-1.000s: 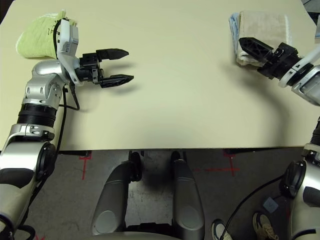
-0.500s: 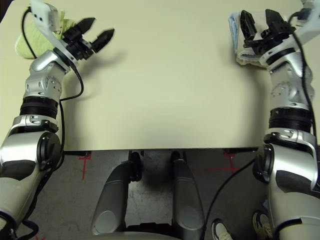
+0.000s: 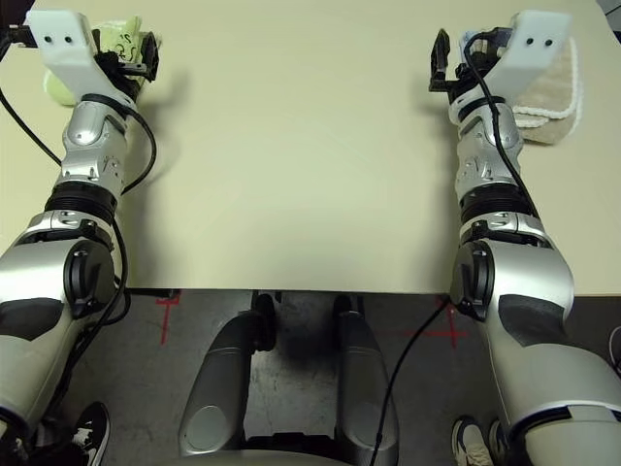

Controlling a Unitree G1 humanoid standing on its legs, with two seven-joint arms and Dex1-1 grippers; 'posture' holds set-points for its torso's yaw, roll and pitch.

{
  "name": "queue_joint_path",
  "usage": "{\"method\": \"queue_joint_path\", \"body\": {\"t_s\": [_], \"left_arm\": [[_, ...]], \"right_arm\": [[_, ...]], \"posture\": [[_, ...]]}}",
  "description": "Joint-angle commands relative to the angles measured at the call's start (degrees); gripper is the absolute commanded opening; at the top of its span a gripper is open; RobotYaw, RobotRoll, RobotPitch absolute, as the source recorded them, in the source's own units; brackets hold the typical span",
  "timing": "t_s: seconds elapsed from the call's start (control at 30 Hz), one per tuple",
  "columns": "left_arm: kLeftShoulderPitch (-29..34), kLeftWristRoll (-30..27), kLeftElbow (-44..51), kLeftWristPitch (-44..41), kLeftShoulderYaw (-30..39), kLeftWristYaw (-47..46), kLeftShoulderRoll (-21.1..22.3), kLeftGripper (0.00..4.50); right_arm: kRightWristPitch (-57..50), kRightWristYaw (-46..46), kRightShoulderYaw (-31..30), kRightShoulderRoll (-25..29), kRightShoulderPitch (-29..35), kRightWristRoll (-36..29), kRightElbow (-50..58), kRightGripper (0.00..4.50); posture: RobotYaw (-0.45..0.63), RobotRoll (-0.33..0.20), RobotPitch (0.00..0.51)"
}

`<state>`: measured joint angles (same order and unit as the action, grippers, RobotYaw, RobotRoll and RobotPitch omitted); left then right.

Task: Fold the towel and set it aside.

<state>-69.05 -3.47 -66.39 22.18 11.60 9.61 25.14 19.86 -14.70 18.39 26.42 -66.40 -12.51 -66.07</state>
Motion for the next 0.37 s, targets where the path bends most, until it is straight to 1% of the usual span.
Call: {"method": "queue_joint_path", "body": {"t_s": [0.03, 0.37], "left_arm": [[-0.15, 1.05, -1.54, 0.4, -0.97, 1.98, 0.35, 4.5], [0.34, 1.3, -3.01, 0.52, -0.74, 1.64, 1.02, 4.5]], "right_arm": [[-0.82, -0.59, 1.15, 1.61, 0.49, -0.49, -1.24, 4.49], [-1.89, -2.88, 0.87, 0.86, 0.61, -0.46, -0.67, 4.49]], "posture": [[0.04, 0.0, 0.34], [0.02, 0.0, 0.34]]}}
